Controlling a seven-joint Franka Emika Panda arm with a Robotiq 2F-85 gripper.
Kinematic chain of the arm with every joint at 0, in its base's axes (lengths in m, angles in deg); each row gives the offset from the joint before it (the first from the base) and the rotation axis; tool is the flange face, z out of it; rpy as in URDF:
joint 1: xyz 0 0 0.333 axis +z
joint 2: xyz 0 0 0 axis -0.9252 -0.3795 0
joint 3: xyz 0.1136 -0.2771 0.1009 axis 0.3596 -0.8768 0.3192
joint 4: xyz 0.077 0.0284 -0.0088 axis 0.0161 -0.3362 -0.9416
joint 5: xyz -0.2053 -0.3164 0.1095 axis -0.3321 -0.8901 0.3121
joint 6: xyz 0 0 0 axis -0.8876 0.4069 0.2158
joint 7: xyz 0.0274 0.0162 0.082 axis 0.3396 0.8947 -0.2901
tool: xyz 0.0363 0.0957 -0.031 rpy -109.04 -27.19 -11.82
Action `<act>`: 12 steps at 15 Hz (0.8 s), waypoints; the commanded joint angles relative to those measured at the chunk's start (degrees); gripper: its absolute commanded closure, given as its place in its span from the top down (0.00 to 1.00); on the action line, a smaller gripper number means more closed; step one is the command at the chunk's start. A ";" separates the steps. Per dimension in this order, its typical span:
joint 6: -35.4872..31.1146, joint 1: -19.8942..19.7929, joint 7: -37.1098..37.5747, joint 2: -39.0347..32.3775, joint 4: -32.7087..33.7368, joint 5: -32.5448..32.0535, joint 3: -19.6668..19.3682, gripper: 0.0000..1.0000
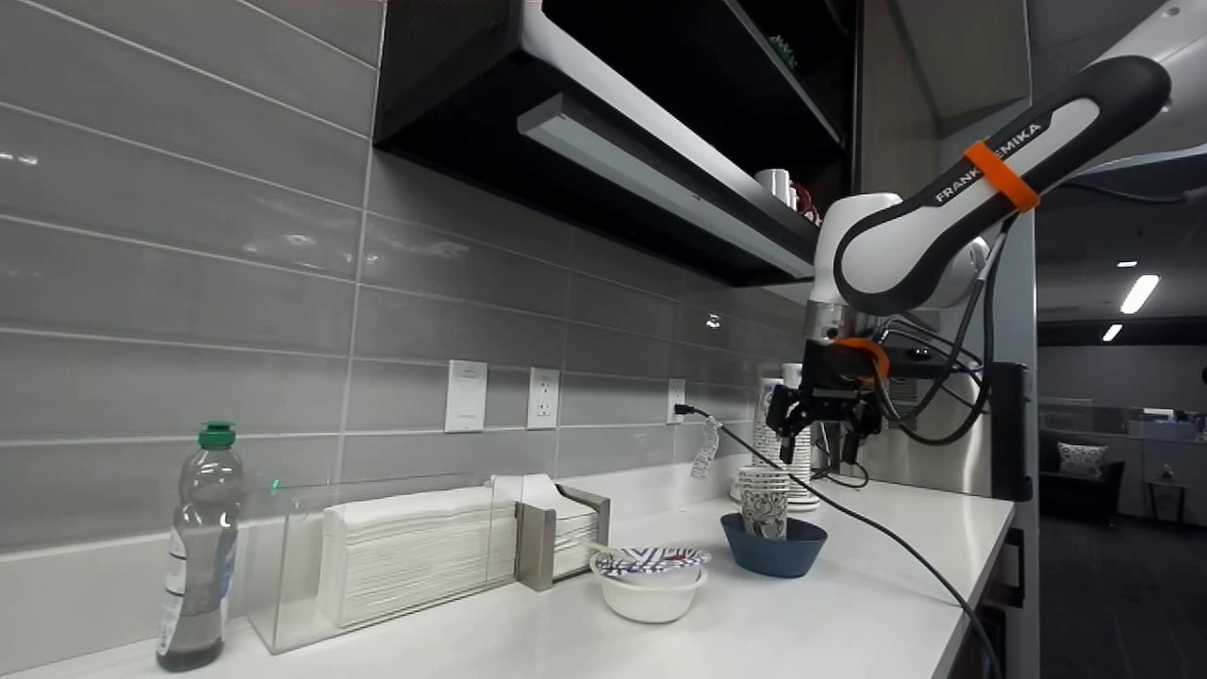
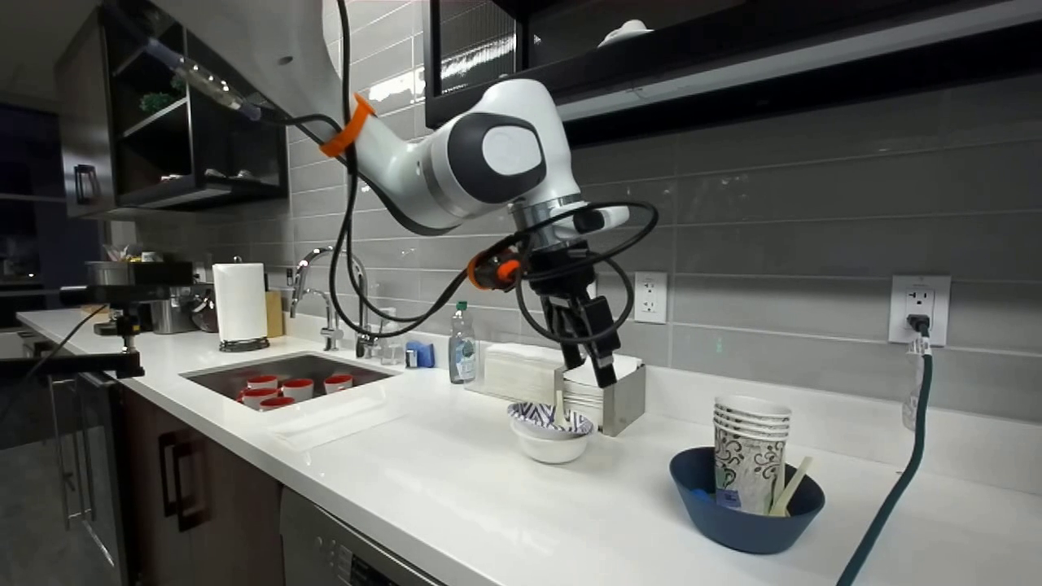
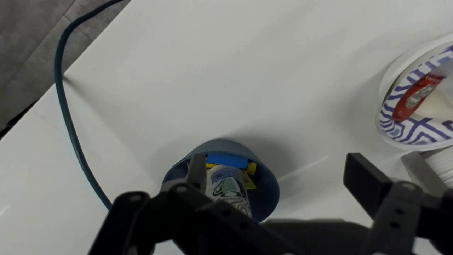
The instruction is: Put the striped bowel on the hand towel holder
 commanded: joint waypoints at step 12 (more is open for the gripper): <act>-2.40 3.63 -4.50 -12.91 6.33 1.56 -1.19 1.00</act>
